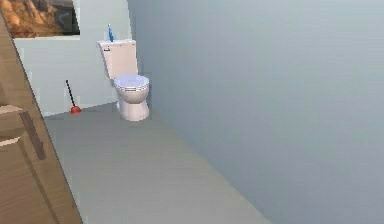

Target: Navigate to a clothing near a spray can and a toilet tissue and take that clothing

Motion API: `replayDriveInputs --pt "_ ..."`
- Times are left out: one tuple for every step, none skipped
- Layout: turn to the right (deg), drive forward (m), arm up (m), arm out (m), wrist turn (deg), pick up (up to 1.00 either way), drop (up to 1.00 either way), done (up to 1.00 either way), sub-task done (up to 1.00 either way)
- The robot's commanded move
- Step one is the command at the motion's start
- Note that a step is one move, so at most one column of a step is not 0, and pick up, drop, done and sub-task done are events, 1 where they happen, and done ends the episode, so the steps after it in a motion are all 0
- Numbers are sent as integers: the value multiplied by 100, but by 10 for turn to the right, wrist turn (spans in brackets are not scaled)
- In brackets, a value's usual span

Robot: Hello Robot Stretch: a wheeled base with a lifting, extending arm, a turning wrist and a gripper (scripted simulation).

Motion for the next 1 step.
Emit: replayDriveInputs --pt "0 0 10 0 0 0 0 0 0"
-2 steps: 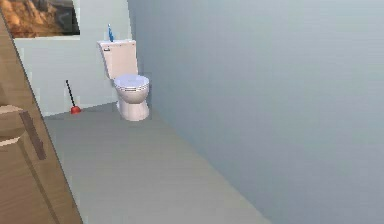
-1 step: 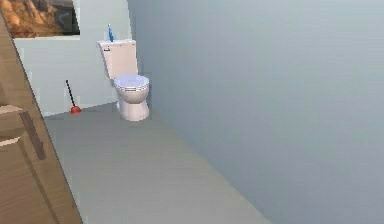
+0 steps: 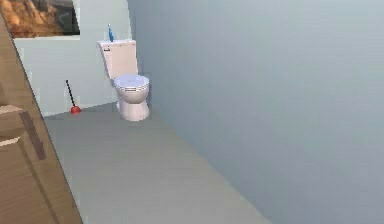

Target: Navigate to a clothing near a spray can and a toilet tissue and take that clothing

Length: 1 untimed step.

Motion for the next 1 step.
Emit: replayDriveInputs --pt "0 0 0 0 0 0 0 100 0"
